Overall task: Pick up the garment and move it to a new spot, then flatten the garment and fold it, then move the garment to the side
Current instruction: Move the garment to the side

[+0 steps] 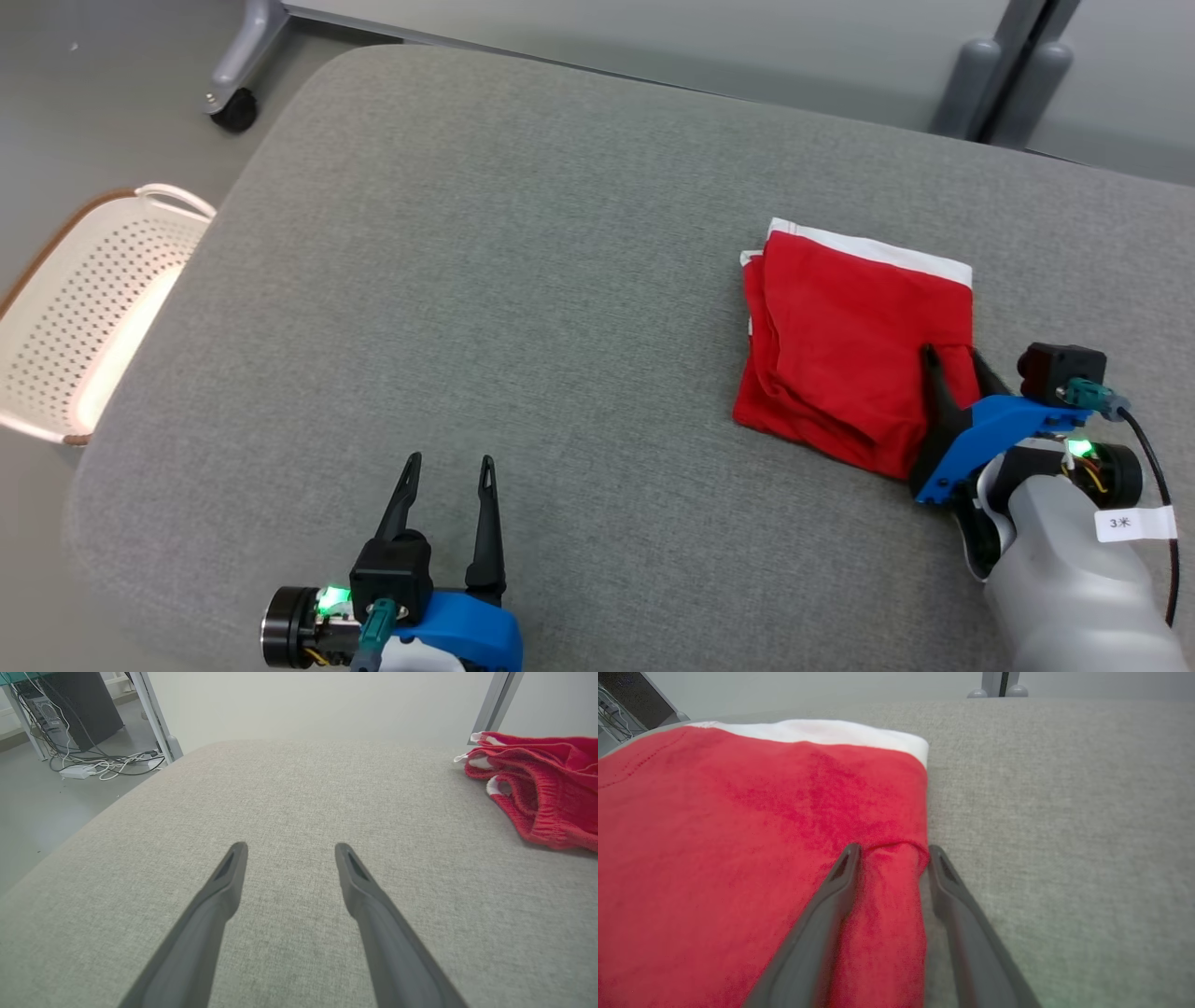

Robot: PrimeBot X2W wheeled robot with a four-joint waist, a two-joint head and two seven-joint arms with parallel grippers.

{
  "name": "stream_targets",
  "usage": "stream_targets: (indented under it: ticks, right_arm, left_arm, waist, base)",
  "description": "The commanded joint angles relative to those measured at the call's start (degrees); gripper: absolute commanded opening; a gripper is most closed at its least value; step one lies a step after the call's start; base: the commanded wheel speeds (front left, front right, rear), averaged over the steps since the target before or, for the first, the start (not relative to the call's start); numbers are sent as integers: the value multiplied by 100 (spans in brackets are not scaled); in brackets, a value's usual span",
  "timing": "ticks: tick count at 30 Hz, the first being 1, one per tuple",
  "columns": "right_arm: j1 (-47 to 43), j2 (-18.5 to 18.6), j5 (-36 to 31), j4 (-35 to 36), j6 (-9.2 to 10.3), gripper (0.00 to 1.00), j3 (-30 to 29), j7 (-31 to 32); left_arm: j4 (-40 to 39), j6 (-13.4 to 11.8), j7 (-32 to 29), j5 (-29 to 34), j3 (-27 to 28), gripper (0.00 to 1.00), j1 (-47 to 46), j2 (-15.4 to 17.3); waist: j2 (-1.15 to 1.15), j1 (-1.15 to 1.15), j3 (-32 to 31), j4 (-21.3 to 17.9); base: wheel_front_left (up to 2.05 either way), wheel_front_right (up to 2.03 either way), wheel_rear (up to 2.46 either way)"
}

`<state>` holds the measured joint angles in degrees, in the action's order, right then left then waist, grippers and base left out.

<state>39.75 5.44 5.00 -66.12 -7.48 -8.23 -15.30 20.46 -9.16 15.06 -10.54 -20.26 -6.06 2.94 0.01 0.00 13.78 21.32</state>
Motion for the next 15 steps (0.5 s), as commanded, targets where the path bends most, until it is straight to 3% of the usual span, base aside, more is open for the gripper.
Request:
stream_targets:
  ticks: [1, 9, 15]
  right_arm:
    - [-56, -52, -39, -44, -1, 0, 47, 28]
    - [-387, -152, 259, 920, -1, 0, 257, 13]
    - [-723, -234, 529, 1341, -1, 0, 770, 13]
  left_arm:
    - [-31, -37, 14, -22, 3, 100, -110, -9]
    - [25, -1, 14, 48, 31, 100, -104, -6]
    - [106, 117, 14, 99, 85, 100, -116, -8]
  waist:
    - [-1, 0, -9, -54]
    - [-1, 0, -256, -786]
    - [-1, 0, -541, -1932]
  base:
    - [0, 0, 0]
    - [0, 0, 0]
    - [0, 0, 0]
